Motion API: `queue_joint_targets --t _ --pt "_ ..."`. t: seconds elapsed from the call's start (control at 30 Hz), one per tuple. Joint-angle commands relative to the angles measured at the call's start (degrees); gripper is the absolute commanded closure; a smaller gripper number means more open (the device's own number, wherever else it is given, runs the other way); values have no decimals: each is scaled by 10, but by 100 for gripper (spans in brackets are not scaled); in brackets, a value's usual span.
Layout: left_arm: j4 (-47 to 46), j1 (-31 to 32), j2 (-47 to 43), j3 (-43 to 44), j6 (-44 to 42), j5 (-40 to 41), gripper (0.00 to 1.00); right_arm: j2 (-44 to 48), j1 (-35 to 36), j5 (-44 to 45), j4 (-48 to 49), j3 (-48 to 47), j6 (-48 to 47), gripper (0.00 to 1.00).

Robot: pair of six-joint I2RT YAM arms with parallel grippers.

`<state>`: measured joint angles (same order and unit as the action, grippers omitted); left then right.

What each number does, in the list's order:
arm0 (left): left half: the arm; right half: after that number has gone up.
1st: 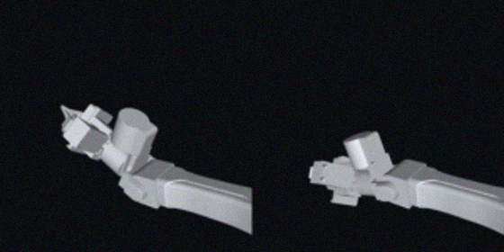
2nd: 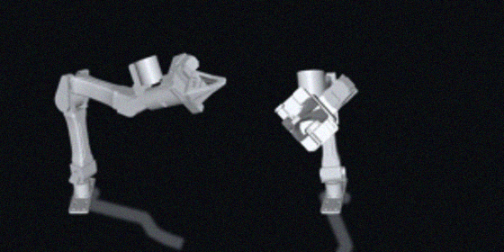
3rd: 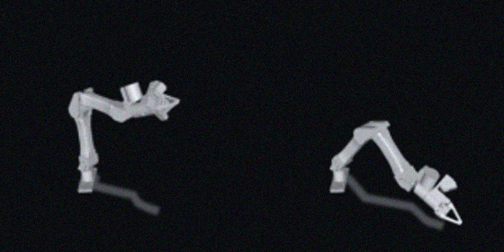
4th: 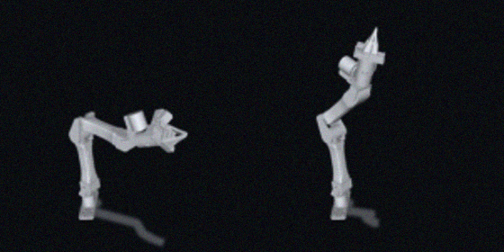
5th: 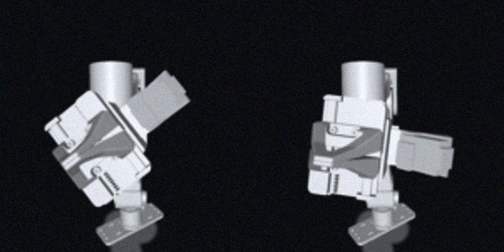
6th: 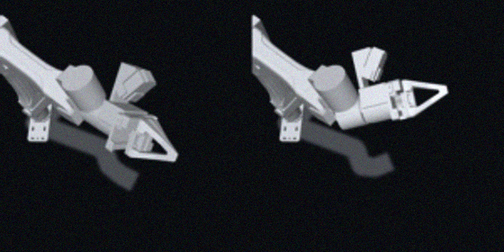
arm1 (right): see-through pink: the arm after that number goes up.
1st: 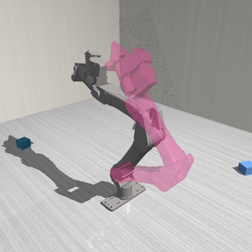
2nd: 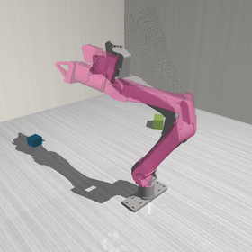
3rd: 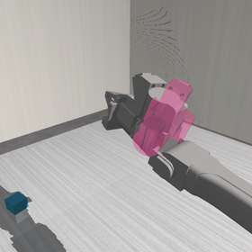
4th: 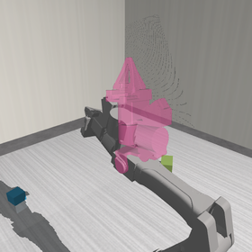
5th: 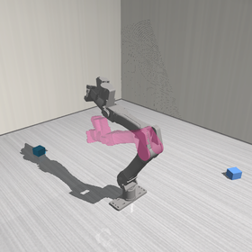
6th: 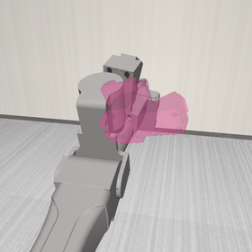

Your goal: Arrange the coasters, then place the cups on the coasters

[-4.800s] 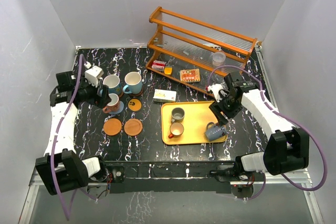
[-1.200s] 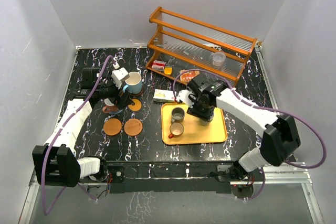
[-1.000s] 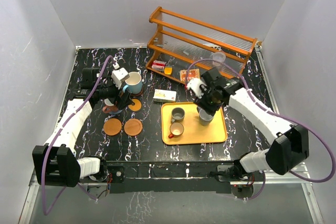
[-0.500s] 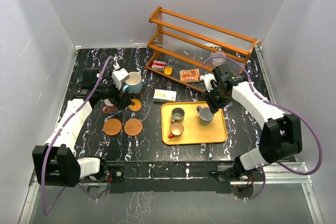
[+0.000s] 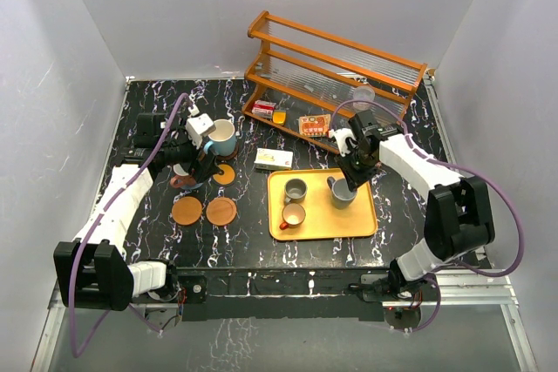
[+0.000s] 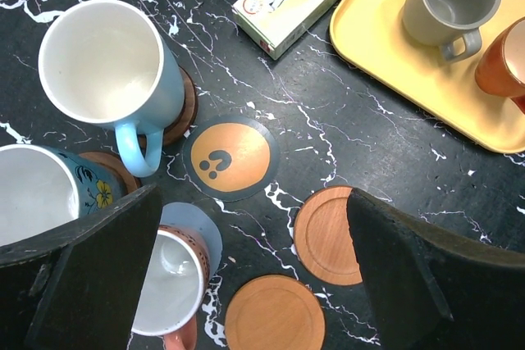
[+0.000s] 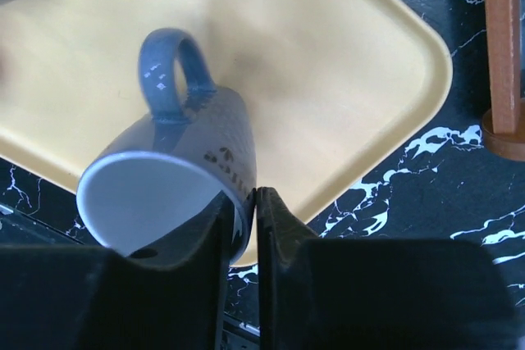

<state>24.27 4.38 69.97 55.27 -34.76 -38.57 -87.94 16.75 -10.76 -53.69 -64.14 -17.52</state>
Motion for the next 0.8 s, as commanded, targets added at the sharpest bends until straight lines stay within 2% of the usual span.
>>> queue_joint_targets --t 0.0,0.1,0.33,0.53,0.77 --pt "-2 4 -12 -1 -25 -25 6 -9 -1 -21 16 -29 -11 91" --pt "15 10 0 15 -43 -45 6 -18 -1 -36 2 -63 -32 100" --pt "61 55 29 51 -72 -93 8 -32 28 -77 -48 -170 -86 100" --pt "88 99 54 100 -71 -139 8 -45 90 -98 -71 -267 -121 100" --pt "70 135 73 135 -40 -169 14 -84 169 -117 -79 -371 -145 100"
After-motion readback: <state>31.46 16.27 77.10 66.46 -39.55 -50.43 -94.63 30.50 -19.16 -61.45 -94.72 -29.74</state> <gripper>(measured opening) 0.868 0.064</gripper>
